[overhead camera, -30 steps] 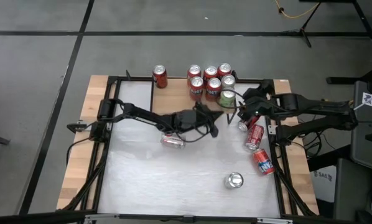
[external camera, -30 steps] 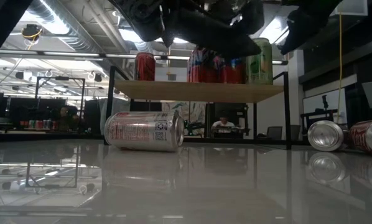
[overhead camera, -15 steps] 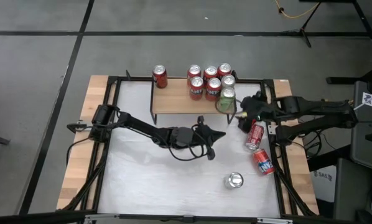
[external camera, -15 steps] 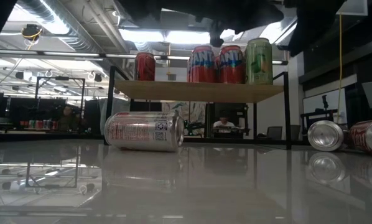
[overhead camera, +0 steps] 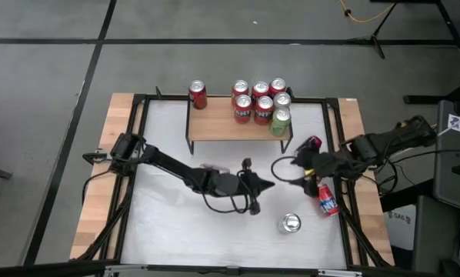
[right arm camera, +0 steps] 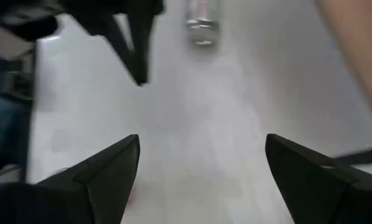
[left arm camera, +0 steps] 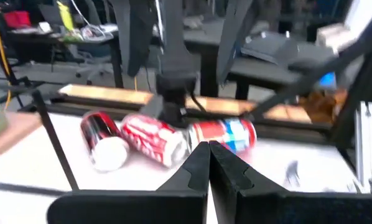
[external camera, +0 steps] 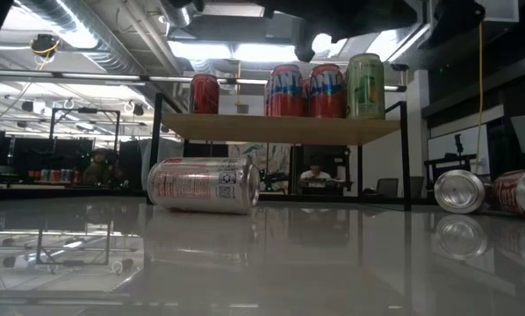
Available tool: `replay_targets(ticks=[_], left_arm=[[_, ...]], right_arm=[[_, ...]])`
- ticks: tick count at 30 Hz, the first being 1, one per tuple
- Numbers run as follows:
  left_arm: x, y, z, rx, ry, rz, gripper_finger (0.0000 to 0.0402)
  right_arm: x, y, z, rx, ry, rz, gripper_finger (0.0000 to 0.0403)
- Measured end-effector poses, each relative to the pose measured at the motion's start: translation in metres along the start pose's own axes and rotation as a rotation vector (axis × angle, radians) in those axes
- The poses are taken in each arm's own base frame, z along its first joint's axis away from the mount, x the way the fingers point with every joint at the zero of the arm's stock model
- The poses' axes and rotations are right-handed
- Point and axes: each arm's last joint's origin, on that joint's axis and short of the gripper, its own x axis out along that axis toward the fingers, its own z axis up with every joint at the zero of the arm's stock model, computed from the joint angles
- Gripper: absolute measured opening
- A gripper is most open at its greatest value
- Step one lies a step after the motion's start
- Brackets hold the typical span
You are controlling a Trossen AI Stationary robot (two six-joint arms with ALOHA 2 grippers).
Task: Place canned beverage on shelf
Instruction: Put the red white soda can on the shelf
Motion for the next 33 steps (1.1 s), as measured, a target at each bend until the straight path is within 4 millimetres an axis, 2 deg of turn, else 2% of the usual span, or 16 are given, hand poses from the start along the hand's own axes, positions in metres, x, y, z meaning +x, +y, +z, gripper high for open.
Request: replay_targets(ticks=[8,21,26,33], left_arm=[[-0.010,-0.020,-0.011,0.046,0.080,-0.041,0.0000],[-0.021,-0.039,-0.015,0.056,0.098,-0.088,0.0000],[-0.024,-0.045,-0.016,0.058,0.099,-0.101,0.0000],[-0.025,-0.045,-0.016,0.056,0.098,-0.103,0.0000]], right_arm=[[0.013,0.036,0.000,-0.047,0.044,0.249,0.0337],[0.051,0.103,-0.041,-0.222,0.245,0.294,0.0337],[0.060,0.113,-0.051,-0.274,0.217,0.209,0.0337],[0.062,0.113,-0.052,-0.289,0.203,0.174,0.0337]])
